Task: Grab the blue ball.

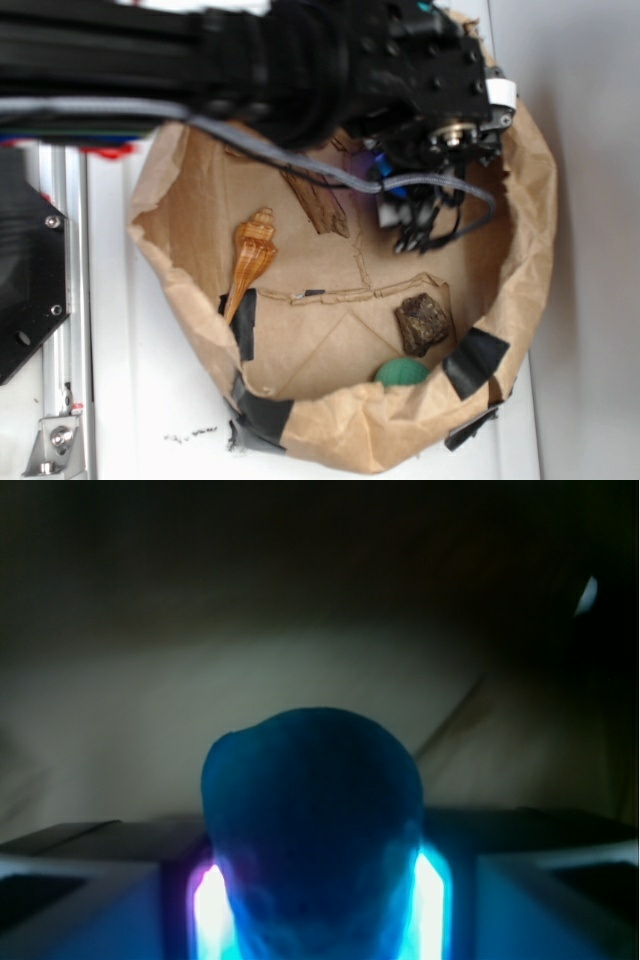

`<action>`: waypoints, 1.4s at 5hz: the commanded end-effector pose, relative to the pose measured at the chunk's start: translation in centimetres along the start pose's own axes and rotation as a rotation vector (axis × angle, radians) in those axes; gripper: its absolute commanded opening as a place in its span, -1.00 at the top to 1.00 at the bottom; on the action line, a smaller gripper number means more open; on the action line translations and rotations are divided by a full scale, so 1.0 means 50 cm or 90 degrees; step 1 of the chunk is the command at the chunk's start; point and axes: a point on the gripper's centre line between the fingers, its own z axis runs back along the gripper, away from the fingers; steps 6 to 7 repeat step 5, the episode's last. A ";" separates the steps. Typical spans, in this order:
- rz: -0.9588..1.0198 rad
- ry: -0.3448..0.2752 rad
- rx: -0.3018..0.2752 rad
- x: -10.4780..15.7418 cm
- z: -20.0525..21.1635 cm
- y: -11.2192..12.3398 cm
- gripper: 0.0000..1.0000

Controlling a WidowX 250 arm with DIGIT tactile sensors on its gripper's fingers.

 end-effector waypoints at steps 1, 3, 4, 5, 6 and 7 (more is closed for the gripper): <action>-0.094 0.009 -0.050 -0.103 0.182 -0.085 1.00; -0.082 -0.014 0.001 -0.124 0.191 -0.084 1.00; -0.076 -0.024 0.011 -0.109 0.182 -0.074 1.00; -0.068 -0.026 0.004 -0.104 0.178 -0.068 1.00; -0.068 -0.026 0.004 -0.104 0.178 -0.068 1.00; -0.068 -0.026 0.004 -0.104 0.178 -0.068 1.00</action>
